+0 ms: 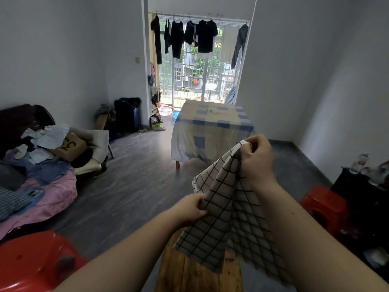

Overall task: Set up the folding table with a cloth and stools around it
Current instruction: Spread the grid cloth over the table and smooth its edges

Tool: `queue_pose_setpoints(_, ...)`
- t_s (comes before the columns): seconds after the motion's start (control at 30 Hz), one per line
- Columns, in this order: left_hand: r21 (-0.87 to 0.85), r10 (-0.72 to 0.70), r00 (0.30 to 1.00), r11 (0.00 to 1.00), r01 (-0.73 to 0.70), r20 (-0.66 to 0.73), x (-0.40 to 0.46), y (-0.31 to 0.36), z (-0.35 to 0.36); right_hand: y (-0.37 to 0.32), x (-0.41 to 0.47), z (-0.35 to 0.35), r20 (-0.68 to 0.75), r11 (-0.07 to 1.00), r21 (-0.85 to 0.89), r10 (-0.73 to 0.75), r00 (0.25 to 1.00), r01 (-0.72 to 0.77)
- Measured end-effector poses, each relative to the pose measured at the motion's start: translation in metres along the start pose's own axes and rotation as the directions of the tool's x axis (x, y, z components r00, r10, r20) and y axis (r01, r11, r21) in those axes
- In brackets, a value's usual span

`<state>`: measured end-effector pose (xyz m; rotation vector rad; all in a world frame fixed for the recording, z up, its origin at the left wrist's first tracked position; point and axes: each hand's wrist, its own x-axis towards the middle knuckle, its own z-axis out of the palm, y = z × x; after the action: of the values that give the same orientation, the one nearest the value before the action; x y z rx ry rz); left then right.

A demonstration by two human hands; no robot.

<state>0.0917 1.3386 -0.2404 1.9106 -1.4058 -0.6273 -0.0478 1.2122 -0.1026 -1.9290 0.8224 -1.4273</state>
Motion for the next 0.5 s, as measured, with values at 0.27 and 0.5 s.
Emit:
queue_pose_setpoints(0.27, -0.004, -0.117, 0.970, 0.993, 0.119, -0.214, -0.003, -0.030, -0.019, 0.031, 0.034, -0.041, -0.159, 0.994, -0.098, 0.038, 0.987, -0.054)
queue_pose_setpoints(0.5, 0.165, -0.037, 0.901, 0.979, 0.119, -0.432, 0.008, -0.008, -0.102, 0.074, 0.010, -0.043, -0.005, 0.923, -0.334, 0.199, 0.980, -0.189)
